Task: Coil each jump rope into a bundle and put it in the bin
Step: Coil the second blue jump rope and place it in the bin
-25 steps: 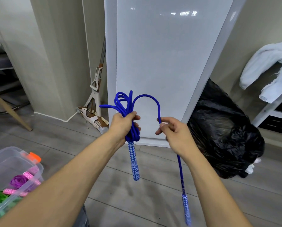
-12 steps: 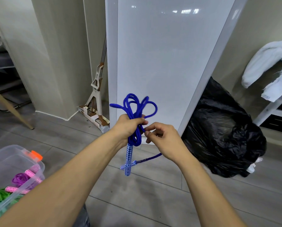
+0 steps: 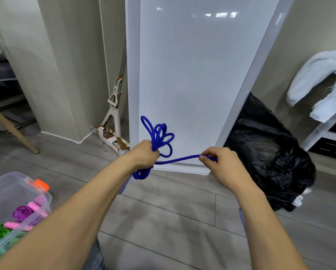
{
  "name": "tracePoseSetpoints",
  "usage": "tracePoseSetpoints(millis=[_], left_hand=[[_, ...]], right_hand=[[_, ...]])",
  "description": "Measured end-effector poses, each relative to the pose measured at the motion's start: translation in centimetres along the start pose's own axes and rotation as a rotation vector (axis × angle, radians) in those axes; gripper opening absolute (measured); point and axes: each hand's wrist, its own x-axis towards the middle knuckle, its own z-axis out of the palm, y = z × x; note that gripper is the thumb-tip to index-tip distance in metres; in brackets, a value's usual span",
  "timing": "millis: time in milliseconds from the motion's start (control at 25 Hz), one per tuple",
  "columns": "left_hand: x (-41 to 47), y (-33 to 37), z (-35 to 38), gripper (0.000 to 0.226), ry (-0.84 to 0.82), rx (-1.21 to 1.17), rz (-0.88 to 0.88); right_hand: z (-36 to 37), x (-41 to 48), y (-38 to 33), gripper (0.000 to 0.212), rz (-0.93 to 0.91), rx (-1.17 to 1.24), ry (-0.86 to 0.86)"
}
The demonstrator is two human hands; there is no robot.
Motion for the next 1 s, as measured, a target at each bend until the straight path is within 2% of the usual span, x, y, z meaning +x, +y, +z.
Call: tracePoseSetpoints(millis=[160,240,400,480,560,640,760,880,1000], left_hand=[[-0.8,0.3,1.7,0.025,-0.242,0.516,0.074],[-1.2,0.4,2.6,0.03,-0.334,0.645,0.116],[-2.6,1.1,3.4,0.034,-0.373,0.878,0.233],[-3.6,1.9,3.3,0.035,-0.396,0.866,0.288],[-4.7,2.8,2.8,0.025,-0.37,0.796,0.405],[-5.9,3.5,1.7,0.011,-0.334,0.624,0.546],[-7.2,4.0,0.3,0.016,-0.352,0.08,0.566],[-6.5,4.0,0.1,0.018,-0.304,-0.398,0.45],[-4.7,3.7,1.0,0.025,-0.235,-0.8,0.254]], right_hand=[[-0.3,-0.1,-0.4,0.008,-0.215,-0.046,0.203],[0.0,-0.1,-0.9,0.008,-0.349,-0.092,0.262],[0.8,-0.1,-1.4,0.01,-0.581,-0.202,0.349],[0.6,0.2,-1.2,0.011,-0.521,-0.135,0.299],[0.2,0.6,-0.3,0.011,-0.297,0.11,0.117],[-0.1,1.0,1.4,0.012,-0.055,0.486,-0.117],[-0.1,0.9,2.4,0.016,0.144,0.876,-0.377],[0.6,1.0,1.6,0.019,0.145,1.044,-0.364],[1.8,1.4,1.0,0.02,0.156,1.01,-0.336]])
